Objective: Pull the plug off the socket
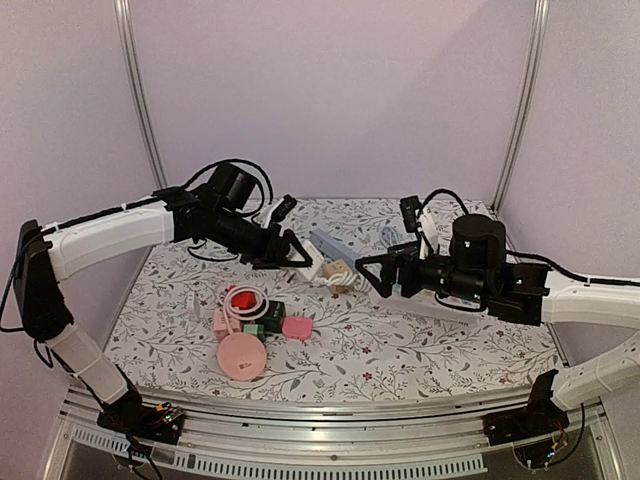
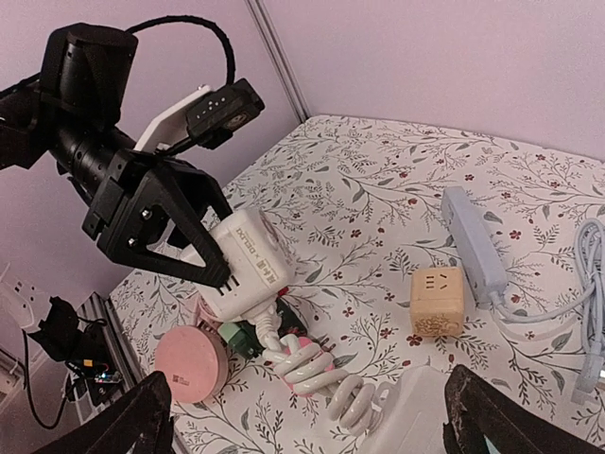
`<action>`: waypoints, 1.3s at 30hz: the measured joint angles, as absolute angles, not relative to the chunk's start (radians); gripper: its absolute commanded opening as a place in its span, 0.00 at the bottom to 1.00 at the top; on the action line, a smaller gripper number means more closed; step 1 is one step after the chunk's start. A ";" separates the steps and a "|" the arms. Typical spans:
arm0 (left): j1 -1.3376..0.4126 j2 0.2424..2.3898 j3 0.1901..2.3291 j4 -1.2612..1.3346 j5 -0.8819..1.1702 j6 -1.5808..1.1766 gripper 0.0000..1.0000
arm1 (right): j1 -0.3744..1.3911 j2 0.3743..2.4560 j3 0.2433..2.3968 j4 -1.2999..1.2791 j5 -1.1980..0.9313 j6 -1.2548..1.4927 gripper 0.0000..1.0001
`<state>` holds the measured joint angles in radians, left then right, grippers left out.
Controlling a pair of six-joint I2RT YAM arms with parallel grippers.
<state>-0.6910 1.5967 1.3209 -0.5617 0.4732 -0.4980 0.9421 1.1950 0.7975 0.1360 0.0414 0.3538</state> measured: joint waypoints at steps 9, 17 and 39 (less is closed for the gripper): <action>-0.606 1.560 1.246 -0.484 0.713 -0.370 0.20 | 1.030 1.251 0.815 0.094 0.069 0.297 0.99; -0.599 1.560 1.225 -0.509 0.779 -0.281 0.20 | 1.045 1.385 1.037 -0.078 0.069 0.185 0.93; -0.552 1.557 1.205 -0.539 0.802 -0.257 0.19 | 1.105 1.690 1.311 -0.306 0.047 -0.044 0.53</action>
<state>-0.5518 1.5574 1.2045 -0.5392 0.8017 -0.2573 1.1049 1.6897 1.3106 -0.3061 0.0471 -0.0437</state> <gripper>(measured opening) 0.582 0.591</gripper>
